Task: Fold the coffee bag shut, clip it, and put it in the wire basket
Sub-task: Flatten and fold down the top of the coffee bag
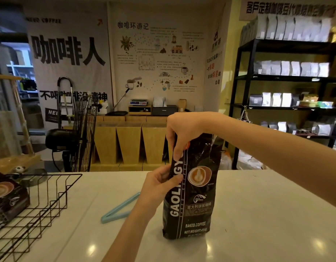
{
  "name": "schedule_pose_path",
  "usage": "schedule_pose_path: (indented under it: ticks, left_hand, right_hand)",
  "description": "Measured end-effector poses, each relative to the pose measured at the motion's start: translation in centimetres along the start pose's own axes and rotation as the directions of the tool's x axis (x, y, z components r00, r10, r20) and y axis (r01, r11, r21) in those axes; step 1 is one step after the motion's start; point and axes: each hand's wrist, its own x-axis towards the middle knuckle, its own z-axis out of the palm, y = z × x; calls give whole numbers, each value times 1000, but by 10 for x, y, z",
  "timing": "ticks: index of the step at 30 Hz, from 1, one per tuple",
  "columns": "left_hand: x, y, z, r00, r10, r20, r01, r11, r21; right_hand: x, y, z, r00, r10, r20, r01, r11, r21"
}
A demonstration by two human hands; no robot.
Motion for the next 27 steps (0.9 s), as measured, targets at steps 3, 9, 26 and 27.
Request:
schedule_pose_path:
  ticks: [3, 9, 26, 27]
  left_hand:
    - [-2, -2, 2, 1000, -6, 19, 7, 999, -51]
    - [0, -6, 4, 999, -29, -16, 27, 994, -103]
    - [15, 4, 6, 990, -114, -80, 121, 989, 90]
    - [15, 3, 7, 990, -107, -91, 115, 990, 85]
  right_hand:
    - [2, 11, -1, 999, 26, 46, -30, 994, 101]
    - [5, 23, 2, 997, 54, 47, -61, 982, 180]
    - [-3, 17, 4, 982, 80, -169, -35, 966, 256]
    - [-1, 16, 6, 981, 79, -179, -32, 967, 254]
